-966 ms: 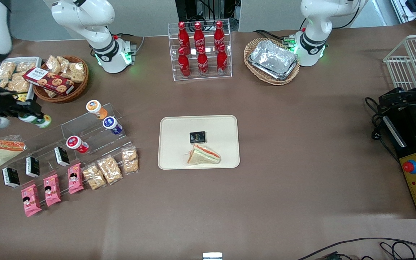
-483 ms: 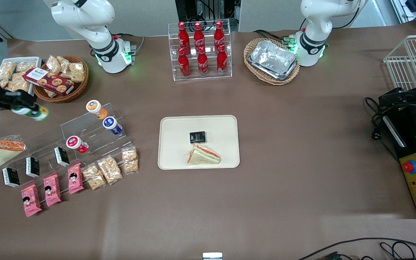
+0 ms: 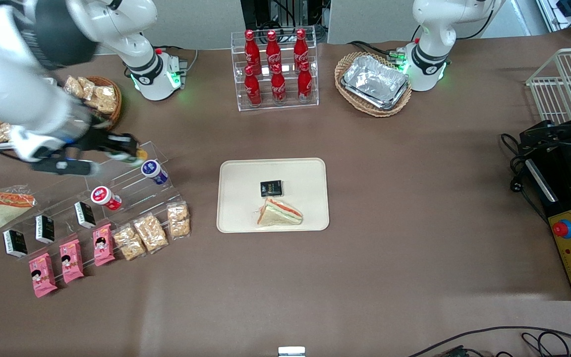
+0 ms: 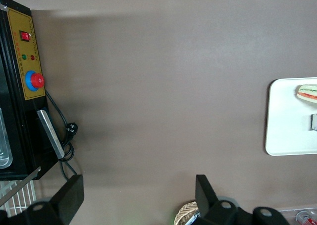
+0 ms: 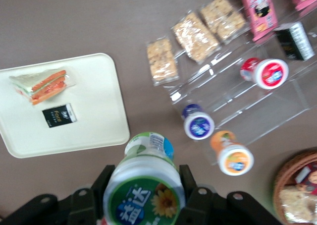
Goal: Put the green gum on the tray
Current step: 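Carry the green-labelled bottle with the right gripper over the cream tray, then lower the bottle onto the tray beside the black packet and release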
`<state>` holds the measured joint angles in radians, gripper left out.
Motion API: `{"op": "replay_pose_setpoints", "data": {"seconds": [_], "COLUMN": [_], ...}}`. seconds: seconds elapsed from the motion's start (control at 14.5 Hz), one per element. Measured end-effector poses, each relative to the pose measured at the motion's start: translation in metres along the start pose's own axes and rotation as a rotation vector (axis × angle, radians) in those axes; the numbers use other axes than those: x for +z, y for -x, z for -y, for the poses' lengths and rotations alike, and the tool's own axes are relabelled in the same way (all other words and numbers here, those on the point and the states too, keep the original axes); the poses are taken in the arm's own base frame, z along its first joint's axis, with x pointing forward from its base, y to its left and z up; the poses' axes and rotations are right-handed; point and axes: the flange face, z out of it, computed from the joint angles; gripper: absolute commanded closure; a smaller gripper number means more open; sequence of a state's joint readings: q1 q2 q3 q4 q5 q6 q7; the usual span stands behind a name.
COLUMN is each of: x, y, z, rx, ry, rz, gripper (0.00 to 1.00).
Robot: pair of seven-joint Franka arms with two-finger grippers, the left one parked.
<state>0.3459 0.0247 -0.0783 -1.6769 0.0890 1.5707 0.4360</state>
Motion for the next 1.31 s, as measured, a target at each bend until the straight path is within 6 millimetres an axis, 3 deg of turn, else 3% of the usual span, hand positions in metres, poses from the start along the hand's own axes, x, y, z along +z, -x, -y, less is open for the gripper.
{"op": "replay_pose_setpoints", "data": {"seconds": [0.21,0.41,0.62,0.97,1.31], "x": [0.042,0.095,0.15,0.254,0.32], "y": [0.001,0.006,0.025,0.055,0.062], "z": [0.051,0.082,0.114,0.147,0.164], "rx": [0.034,0.055,0.069,0.071,0.043], "ry": [-0.004,-0.011,-0.021,-0.031,-0.008], "rz": [0.004,-0.019,-0.052,-0.104,-0.112], "gripper": [0.52,0.52,0.52,0.52,0.52]}}
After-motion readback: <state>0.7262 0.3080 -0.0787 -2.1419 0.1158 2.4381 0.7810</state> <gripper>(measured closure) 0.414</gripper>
